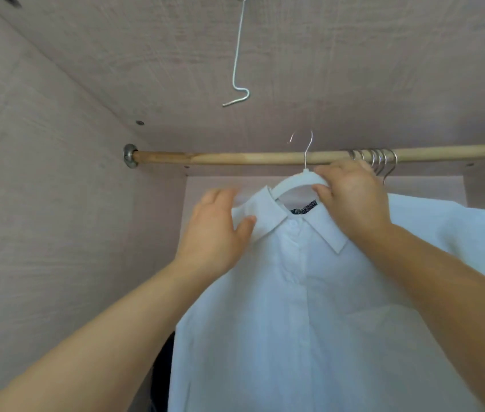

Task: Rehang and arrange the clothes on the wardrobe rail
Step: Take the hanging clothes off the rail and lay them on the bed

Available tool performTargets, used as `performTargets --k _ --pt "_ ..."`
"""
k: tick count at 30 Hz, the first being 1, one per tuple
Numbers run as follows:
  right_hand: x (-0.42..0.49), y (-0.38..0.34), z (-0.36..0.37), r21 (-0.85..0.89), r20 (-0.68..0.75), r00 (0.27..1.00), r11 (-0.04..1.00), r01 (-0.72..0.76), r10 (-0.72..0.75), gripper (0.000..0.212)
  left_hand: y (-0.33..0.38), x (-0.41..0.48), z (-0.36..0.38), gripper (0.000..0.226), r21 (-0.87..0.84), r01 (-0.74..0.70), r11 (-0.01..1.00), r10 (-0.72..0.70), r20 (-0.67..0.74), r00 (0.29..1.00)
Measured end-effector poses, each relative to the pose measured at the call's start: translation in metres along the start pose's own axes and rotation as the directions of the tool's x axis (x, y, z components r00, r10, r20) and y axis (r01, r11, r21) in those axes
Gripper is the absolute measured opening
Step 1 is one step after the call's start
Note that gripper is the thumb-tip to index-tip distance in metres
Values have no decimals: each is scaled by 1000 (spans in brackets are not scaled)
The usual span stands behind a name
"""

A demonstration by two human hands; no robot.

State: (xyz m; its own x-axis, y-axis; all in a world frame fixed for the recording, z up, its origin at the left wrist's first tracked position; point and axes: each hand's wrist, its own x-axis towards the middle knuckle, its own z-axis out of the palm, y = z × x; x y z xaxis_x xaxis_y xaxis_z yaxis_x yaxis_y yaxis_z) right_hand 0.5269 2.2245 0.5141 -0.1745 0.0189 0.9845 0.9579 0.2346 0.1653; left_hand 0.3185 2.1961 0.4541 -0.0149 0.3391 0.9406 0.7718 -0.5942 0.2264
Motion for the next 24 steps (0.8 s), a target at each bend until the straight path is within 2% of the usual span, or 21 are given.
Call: performTargets --k 4,8,10,13,16,18,24 --pt "-14 -40 -2 148 -90 995 987 55 -41 28 -10 -12 -18 50 42 -3 999 8 -128 992" --pt "-62 -91 -7 293 -145 986 948 126 -86 24 -35 -69 -35 58 53 79 995 -75 -71 995" --pt "-95 -119 -10 361 -133 985 921 147 -105 24 -51 -113 -44 48 55 114 992 -112 -40 993" --pt "-152 -156 -16 473 -84 982 861 186 -166 24 -70 -189 -63 49 121 172 978 -173 -3 985" --pt "-211 -189 -22 571 -79 962 779 259 -261 23 -76 -268 -83 42 151 306 940 -310 4 951" --pt "-246 -209 -28 650 -95 948 702 291 -305 21 -72 -316 -98 41 207 388 898 -385 -56 921" --pt "-327 -281 -56 874 -111 940 418 246 -322 19 -36 -428 -161 37 380 588 714 -551 -214 807"
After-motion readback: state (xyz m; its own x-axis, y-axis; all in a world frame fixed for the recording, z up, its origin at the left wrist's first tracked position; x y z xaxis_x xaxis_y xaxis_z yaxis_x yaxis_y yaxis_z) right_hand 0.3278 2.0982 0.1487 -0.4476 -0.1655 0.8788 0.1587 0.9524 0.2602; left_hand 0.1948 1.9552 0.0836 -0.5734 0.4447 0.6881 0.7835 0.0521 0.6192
